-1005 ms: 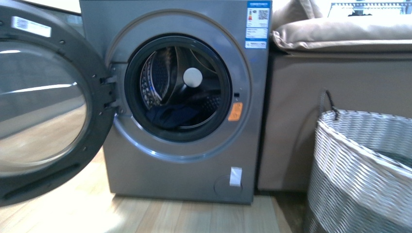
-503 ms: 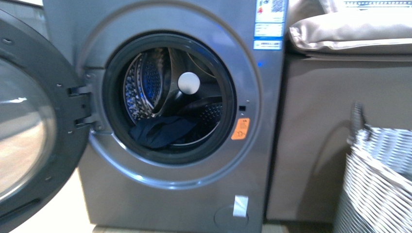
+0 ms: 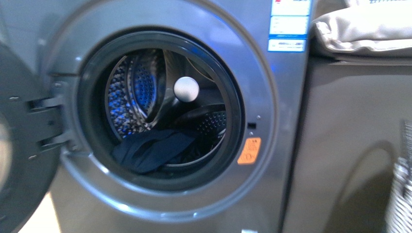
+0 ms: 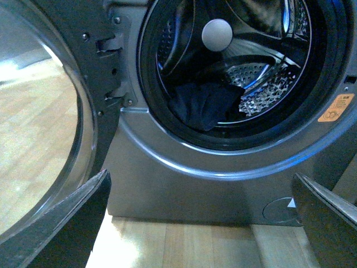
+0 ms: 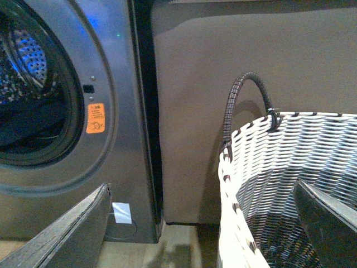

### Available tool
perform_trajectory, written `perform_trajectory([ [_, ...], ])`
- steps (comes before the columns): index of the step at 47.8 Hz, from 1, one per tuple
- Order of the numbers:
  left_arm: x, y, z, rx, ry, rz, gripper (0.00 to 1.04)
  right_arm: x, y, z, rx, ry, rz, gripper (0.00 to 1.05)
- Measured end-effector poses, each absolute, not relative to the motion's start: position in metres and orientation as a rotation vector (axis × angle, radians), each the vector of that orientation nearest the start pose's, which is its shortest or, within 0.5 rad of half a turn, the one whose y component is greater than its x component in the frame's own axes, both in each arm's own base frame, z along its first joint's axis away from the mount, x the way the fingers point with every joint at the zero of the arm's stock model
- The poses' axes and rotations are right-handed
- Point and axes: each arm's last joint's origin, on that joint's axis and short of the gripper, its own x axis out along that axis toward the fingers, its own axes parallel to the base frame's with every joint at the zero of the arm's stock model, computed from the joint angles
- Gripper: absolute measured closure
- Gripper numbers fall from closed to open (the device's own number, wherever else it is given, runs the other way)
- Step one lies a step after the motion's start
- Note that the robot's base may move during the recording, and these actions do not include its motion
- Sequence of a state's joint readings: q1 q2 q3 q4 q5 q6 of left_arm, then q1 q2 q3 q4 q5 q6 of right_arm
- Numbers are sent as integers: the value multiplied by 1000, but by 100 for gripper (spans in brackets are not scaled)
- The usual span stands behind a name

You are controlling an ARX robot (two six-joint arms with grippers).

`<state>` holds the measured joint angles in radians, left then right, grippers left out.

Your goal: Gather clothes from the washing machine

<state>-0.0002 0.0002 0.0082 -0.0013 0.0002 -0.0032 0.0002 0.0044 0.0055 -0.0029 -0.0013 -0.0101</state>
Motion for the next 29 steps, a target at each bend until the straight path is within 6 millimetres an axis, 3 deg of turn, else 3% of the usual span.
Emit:
perform_trajectory([
  [29, 97, 0, 166, -4, -5, 0, 7, 98, 0, 165, -10, 2, 1, 7],
])
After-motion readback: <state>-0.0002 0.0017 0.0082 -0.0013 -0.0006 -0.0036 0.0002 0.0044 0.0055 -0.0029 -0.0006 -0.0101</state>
